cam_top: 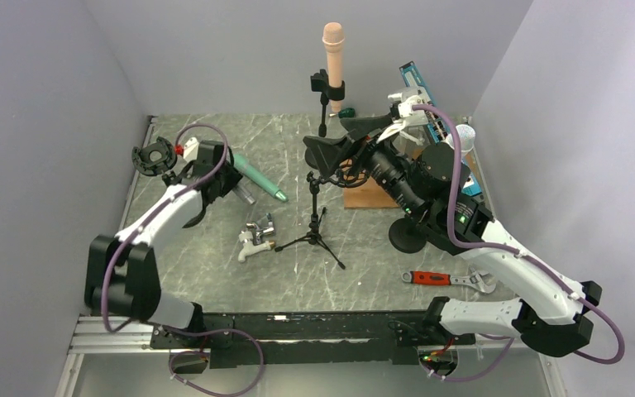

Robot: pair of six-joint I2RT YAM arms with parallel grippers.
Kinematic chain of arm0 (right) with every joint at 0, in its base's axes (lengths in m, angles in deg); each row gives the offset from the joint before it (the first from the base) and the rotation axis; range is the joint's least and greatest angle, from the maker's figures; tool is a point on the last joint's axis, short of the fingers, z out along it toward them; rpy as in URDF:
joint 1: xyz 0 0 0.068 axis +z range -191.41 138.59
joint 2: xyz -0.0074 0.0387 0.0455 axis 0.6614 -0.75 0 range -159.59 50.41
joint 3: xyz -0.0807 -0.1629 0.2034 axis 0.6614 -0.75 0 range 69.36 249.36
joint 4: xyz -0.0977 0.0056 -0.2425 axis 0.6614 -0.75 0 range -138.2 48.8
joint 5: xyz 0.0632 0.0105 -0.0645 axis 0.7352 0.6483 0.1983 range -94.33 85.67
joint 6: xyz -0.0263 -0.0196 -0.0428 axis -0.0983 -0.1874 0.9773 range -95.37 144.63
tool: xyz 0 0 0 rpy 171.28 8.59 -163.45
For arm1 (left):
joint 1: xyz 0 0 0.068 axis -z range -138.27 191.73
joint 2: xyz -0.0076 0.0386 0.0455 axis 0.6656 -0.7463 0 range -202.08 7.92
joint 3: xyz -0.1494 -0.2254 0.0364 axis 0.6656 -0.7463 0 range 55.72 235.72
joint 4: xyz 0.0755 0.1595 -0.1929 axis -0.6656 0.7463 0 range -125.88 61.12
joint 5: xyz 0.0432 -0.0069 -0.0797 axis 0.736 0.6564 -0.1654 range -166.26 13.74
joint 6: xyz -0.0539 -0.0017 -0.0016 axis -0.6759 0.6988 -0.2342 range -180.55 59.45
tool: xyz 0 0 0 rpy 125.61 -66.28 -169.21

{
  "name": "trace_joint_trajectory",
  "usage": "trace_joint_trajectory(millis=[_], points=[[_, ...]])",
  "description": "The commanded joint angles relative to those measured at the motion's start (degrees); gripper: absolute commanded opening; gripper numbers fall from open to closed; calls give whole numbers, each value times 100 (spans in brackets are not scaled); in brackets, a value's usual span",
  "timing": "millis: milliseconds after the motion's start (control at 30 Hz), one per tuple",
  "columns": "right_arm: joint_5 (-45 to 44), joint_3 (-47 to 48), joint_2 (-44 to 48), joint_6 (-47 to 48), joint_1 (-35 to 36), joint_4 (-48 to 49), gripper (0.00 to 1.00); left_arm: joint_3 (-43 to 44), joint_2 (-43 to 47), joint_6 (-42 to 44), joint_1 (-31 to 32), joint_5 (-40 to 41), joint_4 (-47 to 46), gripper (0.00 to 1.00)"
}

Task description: Remove the microphone from the stand

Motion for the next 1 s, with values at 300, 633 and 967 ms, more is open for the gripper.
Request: trace_joint_trajectory(millis=[300, 633, 967], points=[[134, -108, -70, -90, 4, 234, 100, 1523, -2108, -1040, -277, -379, 1603, 0], [217, -223, -4, 6, 8, -104, 100, 1445, -2651, -620, -474, -1168, 897, 22], [526, -611, 656, 69, 7, -1067, 100, 1438, -2773, -523, -528, -1479, 851, 76]])
